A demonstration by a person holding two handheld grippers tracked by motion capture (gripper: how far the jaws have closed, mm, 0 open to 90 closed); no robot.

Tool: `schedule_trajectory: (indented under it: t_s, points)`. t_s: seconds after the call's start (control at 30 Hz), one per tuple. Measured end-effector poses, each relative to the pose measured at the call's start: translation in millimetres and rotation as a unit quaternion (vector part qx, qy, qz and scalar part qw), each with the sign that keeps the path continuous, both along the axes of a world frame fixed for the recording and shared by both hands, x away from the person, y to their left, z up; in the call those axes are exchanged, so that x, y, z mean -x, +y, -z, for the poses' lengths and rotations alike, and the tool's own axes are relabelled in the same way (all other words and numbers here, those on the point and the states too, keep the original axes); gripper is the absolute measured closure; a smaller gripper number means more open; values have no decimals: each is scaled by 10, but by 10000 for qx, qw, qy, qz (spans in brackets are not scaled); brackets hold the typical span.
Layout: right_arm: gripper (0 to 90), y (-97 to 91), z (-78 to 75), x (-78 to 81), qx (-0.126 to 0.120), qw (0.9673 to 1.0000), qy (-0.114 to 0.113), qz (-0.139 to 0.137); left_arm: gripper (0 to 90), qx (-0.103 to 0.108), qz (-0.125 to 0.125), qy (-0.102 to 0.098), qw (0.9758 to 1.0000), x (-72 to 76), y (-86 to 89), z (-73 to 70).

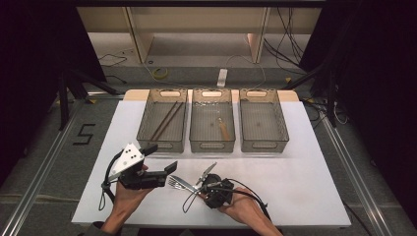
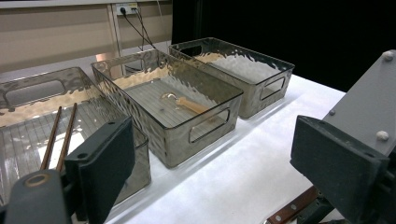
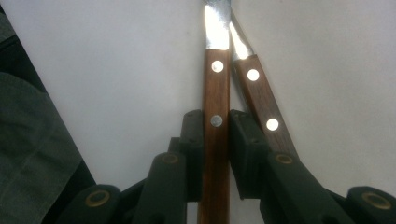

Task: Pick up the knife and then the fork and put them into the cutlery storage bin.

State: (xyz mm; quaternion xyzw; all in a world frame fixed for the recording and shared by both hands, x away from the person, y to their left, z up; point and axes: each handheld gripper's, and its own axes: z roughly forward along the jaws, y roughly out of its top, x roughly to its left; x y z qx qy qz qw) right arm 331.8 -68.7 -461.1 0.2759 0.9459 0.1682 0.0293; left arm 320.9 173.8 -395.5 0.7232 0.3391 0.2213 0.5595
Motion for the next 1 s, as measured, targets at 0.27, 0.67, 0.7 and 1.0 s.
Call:
schedule_trajectory:
  t_s: [0.27, 0.67, 0.7, 1.0]
  points:
    - [768, -40, -51, -17, -119, 9999, 63, -9, 132, 10, -9, -9, 10000, 2, 2, -1]
    - [767, -212, -227, -108, -529, 9985, -94, 142, 132, 20, -21, -29, 10000, 4, 7, -4]
    - [767, -239, -246, -122, -587, 9981, -93, 143, 132, 22, -21, -29, 10000, 4, 6, -3]
    - [767, -472, -400, -241, -965, 9943, -183, 415, 132, 29, -33, -28, 10000, 2, 14, -4]
